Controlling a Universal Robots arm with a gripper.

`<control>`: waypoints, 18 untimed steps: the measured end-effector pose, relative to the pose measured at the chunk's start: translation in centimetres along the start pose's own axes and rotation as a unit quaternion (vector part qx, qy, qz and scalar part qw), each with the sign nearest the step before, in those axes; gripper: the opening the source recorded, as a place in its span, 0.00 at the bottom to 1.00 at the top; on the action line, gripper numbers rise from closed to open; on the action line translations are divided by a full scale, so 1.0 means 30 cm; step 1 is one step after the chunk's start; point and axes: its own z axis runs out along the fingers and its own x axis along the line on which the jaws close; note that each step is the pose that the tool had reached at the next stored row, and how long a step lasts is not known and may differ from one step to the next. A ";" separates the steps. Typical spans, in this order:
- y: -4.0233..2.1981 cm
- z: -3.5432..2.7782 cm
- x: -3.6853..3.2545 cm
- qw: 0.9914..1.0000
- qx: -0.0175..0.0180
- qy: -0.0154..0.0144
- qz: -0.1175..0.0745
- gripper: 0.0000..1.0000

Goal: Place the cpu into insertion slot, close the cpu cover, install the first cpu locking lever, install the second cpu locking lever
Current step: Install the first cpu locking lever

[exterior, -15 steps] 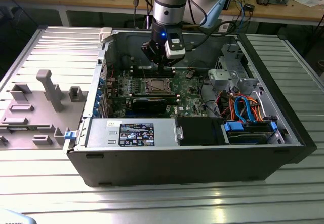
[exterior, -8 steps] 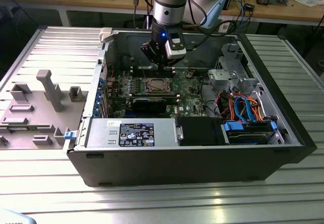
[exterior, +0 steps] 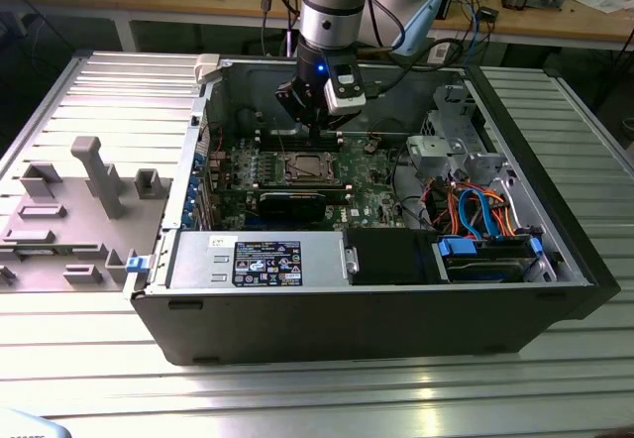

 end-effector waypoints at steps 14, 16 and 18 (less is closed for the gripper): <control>0.000 0.000 0.000 1.000 0.001 0.000 -0.021 0.11; 0.000 0.000 0.000 1.000 0.001 0.000 -0.023 0.11; 0.000 0.000 0.000 1.000 0.001 0.000 -0.024 0.11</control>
